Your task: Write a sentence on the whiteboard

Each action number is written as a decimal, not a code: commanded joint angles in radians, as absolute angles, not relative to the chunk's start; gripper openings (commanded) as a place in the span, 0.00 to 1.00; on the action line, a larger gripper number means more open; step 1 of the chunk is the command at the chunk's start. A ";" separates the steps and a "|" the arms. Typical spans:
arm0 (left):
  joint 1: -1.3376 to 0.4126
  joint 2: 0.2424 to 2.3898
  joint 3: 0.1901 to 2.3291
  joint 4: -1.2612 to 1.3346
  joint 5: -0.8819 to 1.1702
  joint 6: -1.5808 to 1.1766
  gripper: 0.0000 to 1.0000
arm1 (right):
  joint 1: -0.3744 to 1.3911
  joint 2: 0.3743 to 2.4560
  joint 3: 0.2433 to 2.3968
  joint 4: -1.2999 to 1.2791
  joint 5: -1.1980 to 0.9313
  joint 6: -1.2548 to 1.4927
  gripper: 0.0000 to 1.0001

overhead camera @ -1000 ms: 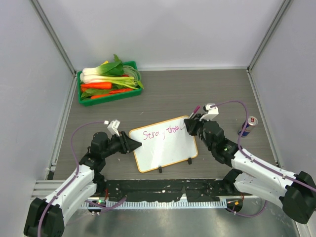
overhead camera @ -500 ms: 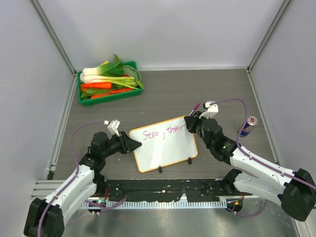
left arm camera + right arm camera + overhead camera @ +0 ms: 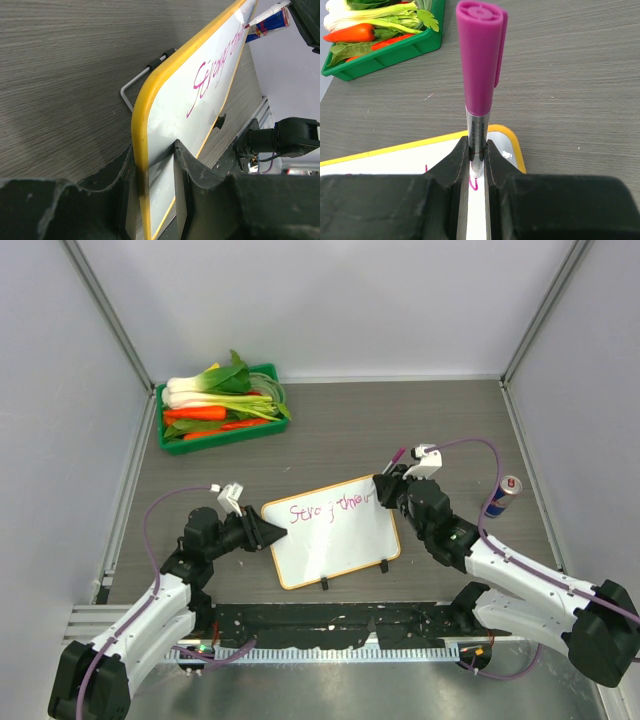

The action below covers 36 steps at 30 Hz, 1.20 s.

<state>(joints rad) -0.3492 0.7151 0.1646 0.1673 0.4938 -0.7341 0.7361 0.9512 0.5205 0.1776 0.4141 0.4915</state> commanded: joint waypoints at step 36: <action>-0.341 0.724 0.164 0.133 0.431 -0.683 0.00 | 0.730 0.922 0.597 0.156 0.492 0.430 0.01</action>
